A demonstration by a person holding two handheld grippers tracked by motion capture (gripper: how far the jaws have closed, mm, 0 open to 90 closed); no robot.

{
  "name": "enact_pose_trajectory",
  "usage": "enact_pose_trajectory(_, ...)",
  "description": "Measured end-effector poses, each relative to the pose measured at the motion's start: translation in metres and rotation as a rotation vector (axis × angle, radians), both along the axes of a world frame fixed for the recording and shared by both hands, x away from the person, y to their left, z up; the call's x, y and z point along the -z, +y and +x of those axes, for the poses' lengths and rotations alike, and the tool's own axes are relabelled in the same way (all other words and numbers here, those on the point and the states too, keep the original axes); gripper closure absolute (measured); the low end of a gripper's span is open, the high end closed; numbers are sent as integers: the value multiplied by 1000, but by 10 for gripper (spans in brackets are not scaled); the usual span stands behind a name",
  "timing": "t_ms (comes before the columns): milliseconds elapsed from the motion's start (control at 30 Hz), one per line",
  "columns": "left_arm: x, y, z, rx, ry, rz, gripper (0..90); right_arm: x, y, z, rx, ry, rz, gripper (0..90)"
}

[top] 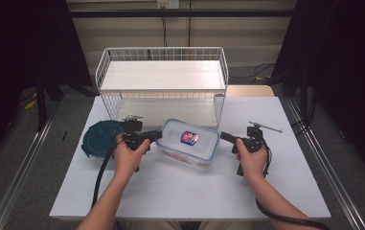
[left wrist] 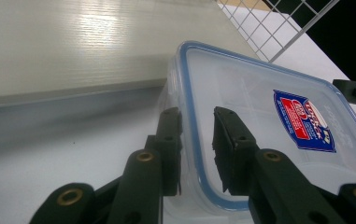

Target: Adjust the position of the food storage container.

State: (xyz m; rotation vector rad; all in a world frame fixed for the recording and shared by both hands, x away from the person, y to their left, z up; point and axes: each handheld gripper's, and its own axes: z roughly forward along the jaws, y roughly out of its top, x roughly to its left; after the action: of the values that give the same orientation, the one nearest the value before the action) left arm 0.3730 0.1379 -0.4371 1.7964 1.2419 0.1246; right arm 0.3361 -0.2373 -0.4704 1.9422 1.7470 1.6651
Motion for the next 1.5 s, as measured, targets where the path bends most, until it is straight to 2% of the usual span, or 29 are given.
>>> enact_pose_trajectory(100, -2, -1, -5, -4, 6, 15, 723, 0, 0, 0, -2, 6, 7, 900)
enact_pose_trajectory(200, -2, -1, -13, -10, 15, 12, 724, 0, 0, 1, -3, 3, 1, 900)
enact_pose_trajectory(333, -5, 1, -27, 0, 51, -2, 735, -1, 0, 3, -5, -1, -10, 900)
enact_pose_trajectory(467, -6, 2, -40, 13, 58, 13, 735, -1, 2, 5, -12, -7, -27, 900)
enact_pose_trajectory(500, -6, 2, -43, 4, 58, 11, 733, -1, 3, 5, -12, -6, -25, 900)
enact_pose_trajectory(767, -6, 5, -53, 28, 73, -3, 729, -1, 5, 8, -18, -12, -30, 900)
enact_pose_trajectory(867, -6, 6, -52, 48, 82, -7, 698, -2, 6, 9, -17, -3, -41, 900)
enact_pose_trajectory(900, -6, 7, -51, 59, 86, -18, 668, -3, 6, 8, -19, -4, -61, 899)
enact_pose_trajectory(967, -9, 9, -50, 40, 56, -16, 541, -6, 6, 7, -2, -22, -110, 814)
enact_pose_trajectory(1000, -10, 11, -49, 35, 53, -34, 528, -8, 5, 5, -5, -26, -95, 782)
enact_pose_trajectory(1033, -11, 13, -48, 25, 55, -44, 454, -8, 0, 1, 8, -35, -83, 709)
enact_pose_trajectory(1100, -11, 18, -45, 12, 56, -58, 442, -9, -2, -1, 10, -37, -85, 676)
enact_pose_trajectory(1133, -11, 18, -44, 4, 53, -63, 427, -10, -5, -4, 13, -47, -69, 664)
enact_pose_trajectory(1267, -9, 19, -39, -7, 56, -90, 258, -14, -12, -18, 19, -67, -23, 565)
enact_pose_trajectory(1300, -7, 20, -37, 10, 63, -84, 261, -15, -12, -20, 20, -72, -10, 547)
enact_pose_trajectory(1333, -6, 19, -36, 5, 66, -90, 253, -15, -14, -25, 13, -82, 9, 529)
enact_pose_trajectory(1367, -5, 18, -35, 18, 70, -86, 216, -15, -14, -29, -6, -78, 51, 482)
enact_pose_trajectory(1400, -4, 16, -34, 17, 79, -109, 216, -15, -14, -29, -6, -78, 51, 482)
enact_pose_trajectory(1433, -3, 16, -33, 30, 72, -102, 206, -13, -13, -32, -13, -78, 68, 461)
enact_pose_trajectory(1500, -3, 13, -33, 22, 64, -103, 193, -11, -10, -36, -23, -86, 65, 418)
